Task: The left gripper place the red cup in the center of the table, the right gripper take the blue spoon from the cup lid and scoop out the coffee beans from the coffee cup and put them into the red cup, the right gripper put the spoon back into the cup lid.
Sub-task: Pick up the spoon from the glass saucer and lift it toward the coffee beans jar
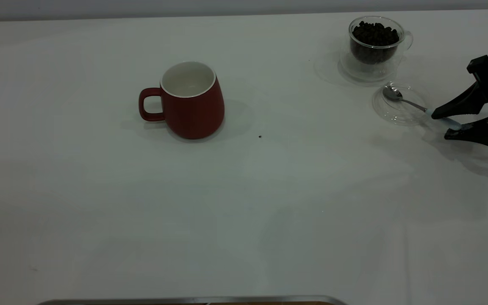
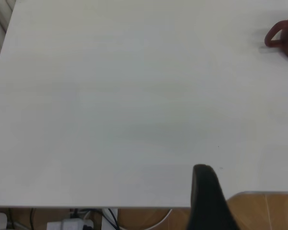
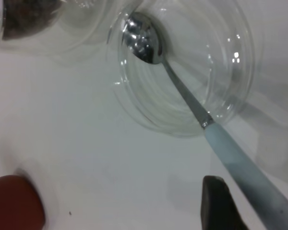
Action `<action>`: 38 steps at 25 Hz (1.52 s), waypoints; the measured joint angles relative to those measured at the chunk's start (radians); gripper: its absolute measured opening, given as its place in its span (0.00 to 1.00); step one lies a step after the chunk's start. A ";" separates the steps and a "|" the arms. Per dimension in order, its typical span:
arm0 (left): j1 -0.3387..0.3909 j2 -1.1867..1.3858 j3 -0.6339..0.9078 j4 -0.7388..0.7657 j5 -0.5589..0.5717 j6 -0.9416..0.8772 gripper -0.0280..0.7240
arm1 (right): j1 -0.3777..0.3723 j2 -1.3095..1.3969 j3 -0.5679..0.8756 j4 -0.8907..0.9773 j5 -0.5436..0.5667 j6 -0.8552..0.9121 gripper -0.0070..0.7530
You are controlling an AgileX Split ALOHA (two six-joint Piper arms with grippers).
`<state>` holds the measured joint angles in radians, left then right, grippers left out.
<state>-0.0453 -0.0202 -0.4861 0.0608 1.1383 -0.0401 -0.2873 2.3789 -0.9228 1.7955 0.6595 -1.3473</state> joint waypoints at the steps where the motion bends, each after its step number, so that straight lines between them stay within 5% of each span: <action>1: 0.000 0.000 0.000 0.000 0.000 0.000 0.72 | 0.000 0.000 0.000 0.000 0.002 0.000 0.51; 38: 0.000 0.000 0.000 0.000 0.000 -0.003 0.72 | 0.000 0.033 0.023 0.001 0.085 0.019 0.42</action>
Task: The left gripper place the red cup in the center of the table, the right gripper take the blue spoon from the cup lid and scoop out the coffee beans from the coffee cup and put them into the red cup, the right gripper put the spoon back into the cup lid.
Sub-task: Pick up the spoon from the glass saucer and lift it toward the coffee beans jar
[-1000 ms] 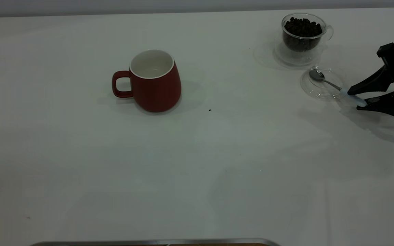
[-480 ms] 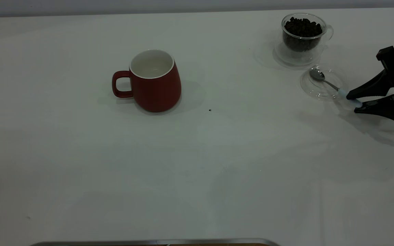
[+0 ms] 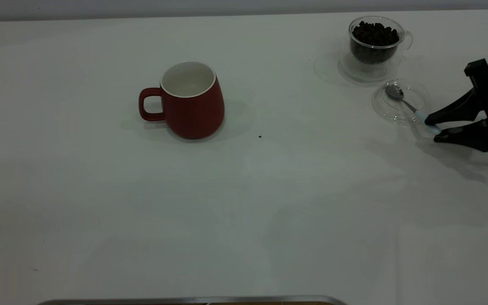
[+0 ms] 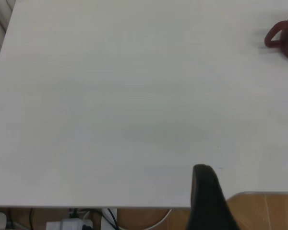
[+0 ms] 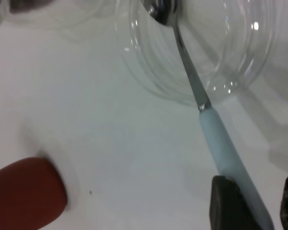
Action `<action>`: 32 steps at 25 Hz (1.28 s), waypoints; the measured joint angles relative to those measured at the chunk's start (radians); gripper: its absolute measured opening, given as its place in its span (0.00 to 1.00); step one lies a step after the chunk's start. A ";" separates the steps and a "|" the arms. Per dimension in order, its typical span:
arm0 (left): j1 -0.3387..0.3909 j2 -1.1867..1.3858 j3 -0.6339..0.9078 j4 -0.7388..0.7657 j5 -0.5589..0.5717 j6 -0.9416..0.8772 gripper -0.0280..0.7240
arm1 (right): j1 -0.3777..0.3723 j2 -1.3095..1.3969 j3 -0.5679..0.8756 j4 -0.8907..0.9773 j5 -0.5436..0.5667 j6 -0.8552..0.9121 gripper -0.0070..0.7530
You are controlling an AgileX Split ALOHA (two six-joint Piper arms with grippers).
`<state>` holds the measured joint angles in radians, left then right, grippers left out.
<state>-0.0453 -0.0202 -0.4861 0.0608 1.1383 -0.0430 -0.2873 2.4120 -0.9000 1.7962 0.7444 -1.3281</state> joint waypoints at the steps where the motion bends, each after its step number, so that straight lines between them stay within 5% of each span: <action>1: 0.000 0.000 0.000 0.000 0.000 0.000 0.72 | 0.000 0.009 0.000 0.000 0.010 0.000 0.42; 32: 0.000 0.000 0.000 0.000 0.000 0.003 0.72 | 0.000 0.064 0.000 0.001 0.150 -0.039 0.41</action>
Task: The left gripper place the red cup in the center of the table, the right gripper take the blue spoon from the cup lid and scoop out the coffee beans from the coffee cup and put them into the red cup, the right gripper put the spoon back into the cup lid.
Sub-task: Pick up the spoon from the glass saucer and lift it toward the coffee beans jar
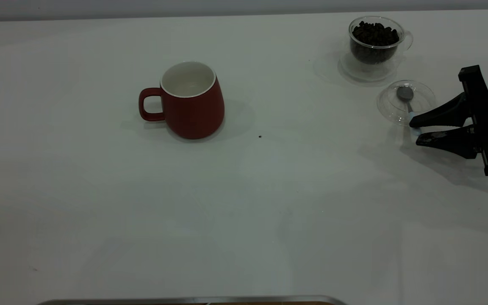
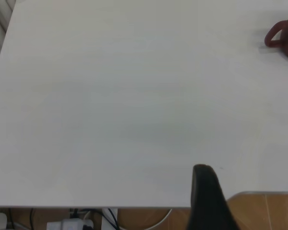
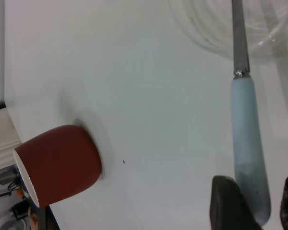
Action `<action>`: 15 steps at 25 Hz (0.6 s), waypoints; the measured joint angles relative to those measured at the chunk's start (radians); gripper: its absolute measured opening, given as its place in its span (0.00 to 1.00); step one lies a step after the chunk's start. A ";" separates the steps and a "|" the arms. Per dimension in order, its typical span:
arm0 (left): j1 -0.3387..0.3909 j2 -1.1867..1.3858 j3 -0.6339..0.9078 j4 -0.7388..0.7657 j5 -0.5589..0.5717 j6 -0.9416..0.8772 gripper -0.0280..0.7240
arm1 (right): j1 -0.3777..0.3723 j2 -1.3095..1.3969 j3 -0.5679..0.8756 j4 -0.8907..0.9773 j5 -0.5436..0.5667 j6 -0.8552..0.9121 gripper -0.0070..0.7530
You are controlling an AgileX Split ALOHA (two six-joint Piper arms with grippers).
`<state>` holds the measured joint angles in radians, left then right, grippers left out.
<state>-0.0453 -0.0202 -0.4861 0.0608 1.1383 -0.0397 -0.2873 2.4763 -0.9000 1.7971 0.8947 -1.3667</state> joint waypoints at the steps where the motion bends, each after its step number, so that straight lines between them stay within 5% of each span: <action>1: 0.000 0.000 0.000 0.000 0.000 0.000 0.72 | 0.002 0.001 0.000 0.000 0.003 -0.001 0.41; 15: 0.000 0.000 0.000 0.000 0.000 -0.001 0.72 | 0.036 0.012 -0.019 0.002 0.008 -0.006 0.46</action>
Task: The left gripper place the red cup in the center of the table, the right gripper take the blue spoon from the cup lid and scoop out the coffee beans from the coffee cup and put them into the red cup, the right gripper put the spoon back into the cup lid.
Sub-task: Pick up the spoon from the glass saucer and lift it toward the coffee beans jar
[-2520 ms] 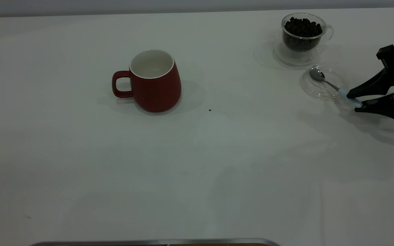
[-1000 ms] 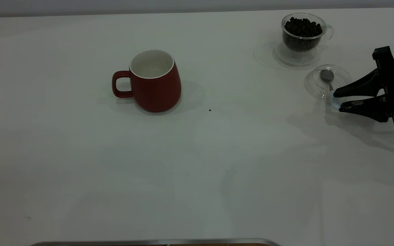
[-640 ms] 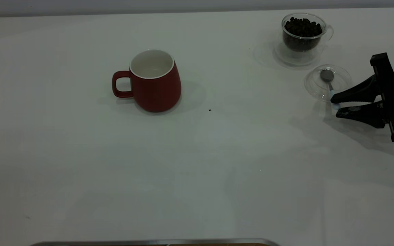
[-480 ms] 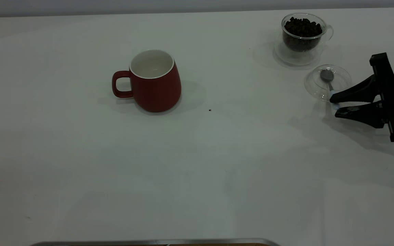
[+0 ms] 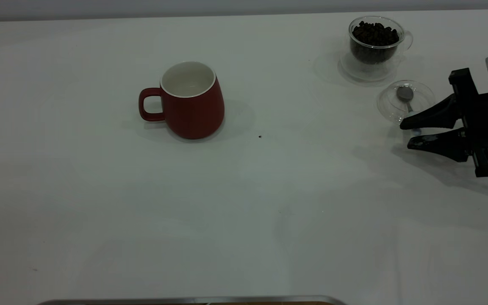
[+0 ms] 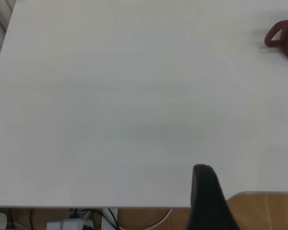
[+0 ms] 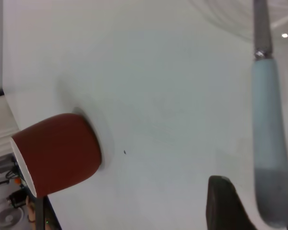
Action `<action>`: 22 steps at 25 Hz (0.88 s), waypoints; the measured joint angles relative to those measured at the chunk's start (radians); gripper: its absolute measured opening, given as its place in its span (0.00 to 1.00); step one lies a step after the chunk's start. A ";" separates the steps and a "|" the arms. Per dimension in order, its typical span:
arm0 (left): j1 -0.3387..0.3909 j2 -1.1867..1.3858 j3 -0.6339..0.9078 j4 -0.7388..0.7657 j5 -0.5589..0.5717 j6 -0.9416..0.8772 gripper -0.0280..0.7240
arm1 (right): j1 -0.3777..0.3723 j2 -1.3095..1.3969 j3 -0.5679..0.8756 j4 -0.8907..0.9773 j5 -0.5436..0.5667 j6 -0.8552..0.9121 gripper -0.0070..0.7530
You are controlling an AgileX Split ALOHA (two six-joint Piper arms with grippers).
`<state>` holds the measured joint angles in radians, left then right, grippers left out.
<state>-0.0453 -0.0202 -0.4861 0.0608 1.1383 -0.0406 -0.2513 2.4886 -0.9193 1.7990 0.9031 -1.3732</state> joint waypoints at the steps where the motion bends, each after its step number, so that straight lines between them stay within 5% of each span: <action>1: 0.000 0.000 0.000 0.000 0.000 0.000 0.72 | 0.002 0.000 -0.008 0.000 0.001 0.000 0.46; 7: 0.000 0.000 0.000 0.000 0.000 -0.002 0.72 | 0.014 0.000 -0.024 0.000 0.002 0.000 0.44; 16: 0.000 0.000 0.000 0.000 0.000 -0.002 0.72 | 0.014 0.000 -0.024 0.000 0.002 0.000 0.26; 22: 0.000 0.000 0.000 0.000 0.000 -0.002 0.72 | 0.014 0.000 -0.024 0.000 0.010 -0.011 0.25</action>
<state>-0.0453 -0.0202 -0.4861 0.0608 1.1383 -0.0430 -0.2373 2.4886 -0.9430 1.7990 0.9134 -1.3846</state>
